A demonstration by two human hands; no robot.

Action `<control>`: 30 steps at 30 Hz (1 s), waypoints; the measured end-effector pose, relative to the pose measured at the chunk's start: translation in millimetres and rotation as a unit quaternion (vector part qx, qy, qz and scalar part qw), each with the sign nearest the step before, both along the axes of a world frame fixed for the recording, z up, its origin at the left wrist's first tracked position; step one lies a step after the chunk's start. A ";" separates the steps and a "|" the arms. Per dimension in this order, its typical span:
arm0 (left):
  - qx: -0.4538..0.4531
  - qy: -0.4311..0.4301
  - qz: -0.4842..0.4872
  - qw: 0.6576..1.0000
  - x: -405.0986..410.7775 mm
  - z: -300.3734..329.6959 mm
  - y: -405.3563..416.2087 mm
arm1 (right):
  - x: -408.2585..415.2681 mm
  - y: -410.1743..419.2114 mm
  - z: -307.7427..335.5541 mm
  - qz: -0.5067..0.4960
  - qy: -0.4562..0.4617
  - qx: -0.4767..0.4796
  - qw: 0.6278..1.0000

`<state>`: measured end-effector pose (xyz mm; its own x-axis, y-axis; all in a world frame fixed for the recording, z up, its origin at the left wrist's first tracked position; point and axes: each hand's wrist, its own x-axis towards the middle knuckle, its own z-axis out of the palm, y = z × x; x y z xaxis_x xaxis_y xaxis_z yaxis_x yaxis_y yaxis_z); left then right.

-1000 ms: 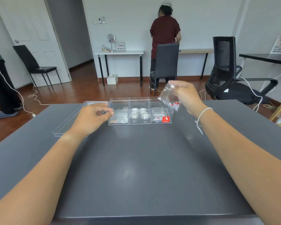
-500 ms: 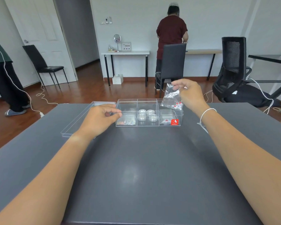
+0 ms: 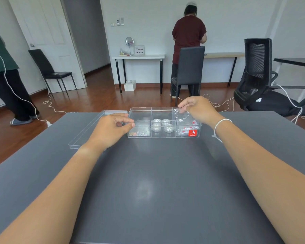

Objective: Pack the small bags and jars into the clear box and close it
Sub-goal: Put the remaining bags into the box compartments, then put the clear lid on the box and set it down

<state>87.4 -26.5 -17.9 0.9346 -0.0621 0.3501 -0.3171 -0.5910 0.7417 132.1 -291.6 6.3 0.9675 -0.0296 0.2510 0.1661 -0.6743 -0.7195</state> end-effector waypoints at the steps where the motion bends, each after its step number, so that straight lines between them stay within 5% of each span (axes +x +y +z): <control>1: 0.000 0.000 0.000 1.000 0.2 -0.2 0.0 | -0.1 0.1 -1.3 -0.002 0.003 -0.004 1.000; 10: 0.008 -0.002 0.001 1.000 1.0 -0.9 0.2 | -7.8 -1.1 -4.1 -0.051 -0.053 -0.086 0.994; 22: -0.008 -0.003 0.024 1.000 1.6 1.9 6.0 | -27.1 -5.7 -5.3 -0.053 -0.088 -0.057 0.993; 27: 0.034 -0.040 0.088 0.995 0.3 5.3 23.1 | -32.4 3.4 -3.7 -0.042 -0.147 -0.054 0.987; 30: 0.132 0.005 0.176 0.975 -1.7 4.7 37.0 | -35.0 10.9 -3.9 -0.028 -0.165 -0.051 0.985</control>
